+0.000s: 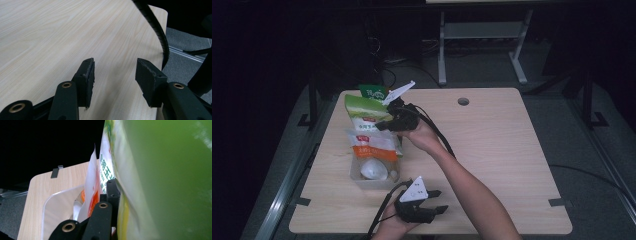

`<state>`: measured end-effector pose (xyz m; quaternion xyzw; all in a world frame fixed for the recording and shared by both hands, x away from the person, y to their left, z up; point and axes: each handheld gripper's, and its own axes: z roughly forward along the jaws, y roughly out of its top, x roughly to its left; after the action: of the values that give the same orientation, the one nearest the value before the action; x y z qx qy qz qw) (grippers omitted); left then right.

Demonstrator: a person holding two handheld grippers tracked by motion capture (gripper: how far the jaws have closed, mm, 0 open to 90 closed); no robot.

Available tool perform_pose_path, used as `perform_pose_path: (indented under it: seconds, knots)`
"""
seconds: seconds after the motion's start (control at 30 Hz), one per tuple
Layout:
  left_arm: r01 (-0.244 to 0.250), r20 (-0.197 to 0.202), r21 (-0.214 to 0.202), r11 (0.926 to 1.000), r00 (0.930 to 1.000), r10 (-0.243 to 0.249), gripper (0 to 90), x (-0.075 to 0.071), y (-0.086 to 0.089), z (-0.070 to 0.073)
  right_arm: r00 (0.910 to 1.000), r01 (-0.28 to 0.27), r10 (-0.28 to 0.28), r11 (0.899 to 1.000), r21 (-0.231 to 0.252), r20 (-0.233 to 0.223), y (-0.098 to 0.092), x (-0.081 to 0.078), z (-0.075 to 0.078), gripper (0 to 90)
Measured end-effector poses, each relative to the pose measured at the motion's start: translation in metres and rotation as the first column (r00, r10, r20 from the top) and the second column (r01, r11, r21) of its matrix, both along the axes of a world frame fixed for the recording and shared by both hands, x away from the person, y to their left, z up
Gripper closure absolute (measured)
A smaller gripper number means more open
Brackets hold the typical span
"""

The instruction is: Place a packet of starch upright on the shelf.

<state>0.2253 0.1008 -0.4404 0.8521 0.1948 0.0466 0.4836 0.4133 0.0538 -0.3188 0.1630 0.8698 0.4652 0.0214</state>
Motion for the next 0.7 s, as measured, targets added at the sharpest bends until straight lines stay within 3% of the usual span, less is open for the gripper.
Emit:
perform_pose_path:
  seconds: [0.27,0.37,0.47,0.7]
  knots:
    - [0.000,-0.004,-0.011,0.9999,1.0000,0.000,48.9,0.000,0.001,0.001,0.9998,-0.018,0.018,0.999,0.029,-0.007,0.001,0.007,-0.006,88.3]
    - [0.003,-0.006,-0.008,1.0000,1.0000,-0.003,48.9,-0.001,0.000,0.000,0.9994,-0.031,0.031,0.999,0.035,0.016,-0.001,0.005,-0.008,88.3]
    - [0.004,-0.008,-0.011,0.9999,1.0000,-0.004,48.9,-0.002,0.000,0.000,0.9984,-0.040,0.039,0.999,0.026,0.042,-0.001,0.001,-0.010,88.3]
    - [0.002,-0.002,-0.004,1.0000,1.0000,-0.002,48.9,-0.001,0.003,0.002,0.9993,-0.020,0.020,1.000,0.018,0.031,-0.007,0.002,-0.013,88.3]
